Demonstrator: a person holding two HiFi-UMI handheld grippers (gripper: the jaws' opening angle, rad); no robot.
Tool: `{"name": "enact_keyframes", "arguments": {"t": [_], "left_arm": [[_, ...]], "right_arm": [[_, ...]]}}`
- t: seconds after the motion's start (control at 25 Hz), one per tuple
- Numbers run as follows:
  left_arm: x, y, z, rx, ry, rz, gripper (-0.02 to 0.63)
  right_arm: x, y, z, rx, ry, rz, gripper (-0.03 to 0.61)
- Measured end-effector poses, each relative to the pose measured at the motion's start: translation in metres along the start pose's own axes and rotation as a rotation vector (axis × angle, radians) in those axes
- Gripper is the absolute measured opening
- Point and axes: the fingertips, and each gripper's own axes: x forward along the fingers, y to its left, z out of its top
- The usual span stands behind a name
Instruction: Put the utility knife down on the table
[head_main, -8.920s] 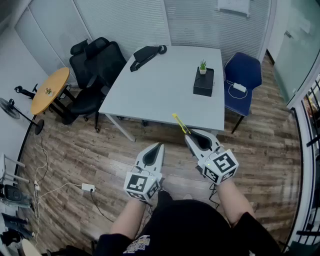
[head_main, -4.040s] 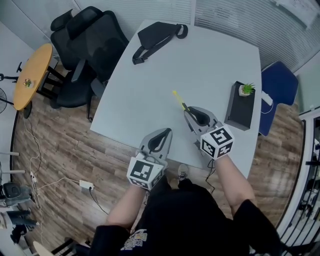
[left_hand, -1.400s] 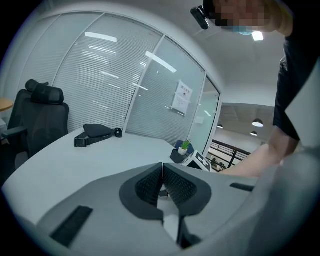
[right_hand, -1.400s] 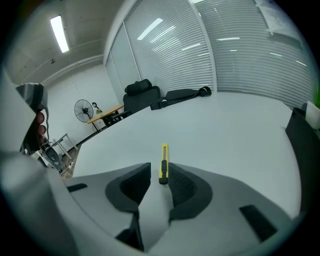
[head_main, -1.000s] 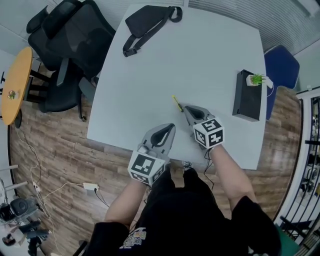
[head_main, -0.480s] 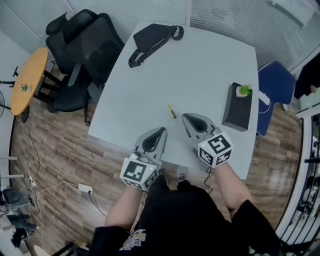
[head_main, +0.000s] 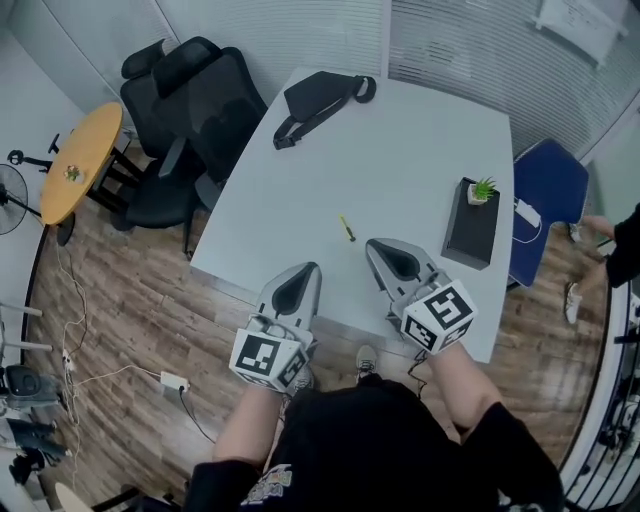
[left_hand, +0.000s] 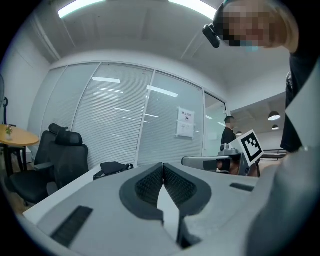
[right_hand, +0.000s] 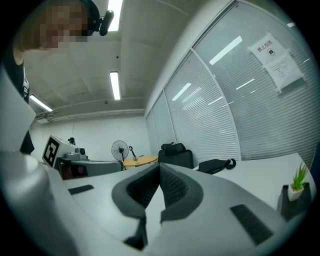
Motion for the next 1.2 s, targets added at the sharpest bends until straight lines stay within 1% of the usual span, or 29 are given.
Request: {"name": "enact_keyframes", "arguments": {"t": [0.16,0.28,0.56,0.8,1.0,1.2], "left_arm": [[-0.027,0.006,0.005,0.008,-0.012,-0.026,0.006],[-0.050,0.017,0.003,0.000,-0.008,-0.052,0.006],[-0.116,0.045,-0.012,-0.008,0.026,-0.145,0.006],[-0.158,0.048,-0.024,-0.006,0.060,-0.269,0.006],[-0.171,0.032,-0.020,-0.003,0.054,-0.345,0.006],[-0.176,0.019,-0.013,-0.002,0.046,-0.377,0.006]], "right_arm": [[0.002,0.034,-0.006,-0.013,0.006,-0.009,0.003],[0.006,0.060,-0.013,-0.017,0.008,-0.045,0.003],[0.007,0.129,-0.035,-0.007,0.004,-0.181,0.003],[-0.005,0.179,-0.049,-0.009,0.000,-0.301,0.003],[-0.025,0.198,-0.049,-0.031,-0.002,-0.377,0.003],[-0.043,0.204,-0.039,-0.038,-0.019,-0.423,0.003]]}}
